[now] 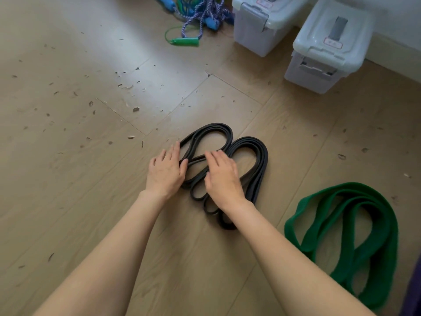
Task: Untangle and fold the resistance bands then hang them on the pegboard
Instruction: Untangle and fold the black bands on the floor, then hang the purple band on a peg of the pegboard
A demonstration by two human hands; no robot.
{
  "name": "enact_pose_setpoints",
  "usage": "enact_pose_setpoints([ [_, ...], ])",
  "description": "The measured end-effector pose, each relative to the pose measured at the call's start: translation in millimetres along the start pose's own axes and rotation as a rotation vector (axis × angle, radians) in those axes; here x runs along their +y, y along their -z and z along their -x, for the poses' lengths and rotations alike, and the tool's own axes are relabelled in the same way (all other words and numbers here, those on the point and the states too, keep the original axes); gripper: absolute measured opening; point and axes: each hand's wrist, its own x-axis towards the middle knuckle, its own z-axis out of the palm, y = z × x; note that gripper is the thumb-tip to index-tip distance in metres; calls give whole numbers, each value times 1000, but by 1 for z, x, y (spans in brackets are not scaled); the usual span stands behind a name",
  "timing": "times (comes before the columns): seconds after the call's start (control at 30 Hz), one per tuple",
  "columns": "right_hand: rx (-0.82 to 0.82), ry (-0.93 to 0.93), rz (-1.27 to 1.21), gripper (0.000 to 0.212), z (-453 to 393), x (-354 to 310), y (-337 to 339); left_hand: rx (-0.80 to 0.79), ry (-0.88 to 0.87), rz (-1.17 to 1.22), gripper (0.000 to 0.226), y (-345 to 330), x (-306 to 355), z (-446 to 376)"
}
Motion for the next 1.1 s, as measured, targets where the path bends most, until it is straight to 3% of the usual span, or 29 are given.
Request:
enact_pose_setpoints([
  [0.07, 180, -126, -124, 58, 20, 12, 7, 44, -17, 4, 54, 1, 4, 8],
  [0.13, 297, -389, -263, 57, 50, 22, 9, 70, -79, 41, 49, 1, 12, 24],
  [0.23, 131, -732, -464, 67, 85, 26, 3, 30, -147, 74, 47, -5, 27, 54],
  [0.33, -22, -671, -531, 69, 83, 15, -6, -32, -132, 50, 52, -8, 29, 62],
  [0.57, -104, -672, -563, 45, 81, 21, 3, -10, -110, 25, 51, 16, 43, 69],
  [0.7, -149, -765, -583, 47, 111, 41, 26, -91, -114, 37, 49, 26, 75, 108],
  [0.93, 91, -824, -851, 44, 222, 78, 92, -360, -41, 261, 37, 55, 176, 207],
  [1.1, 257, -986, -955, 26, 325, 130, 122, -446, -261, 201, 29, 62, 247, 279],
])
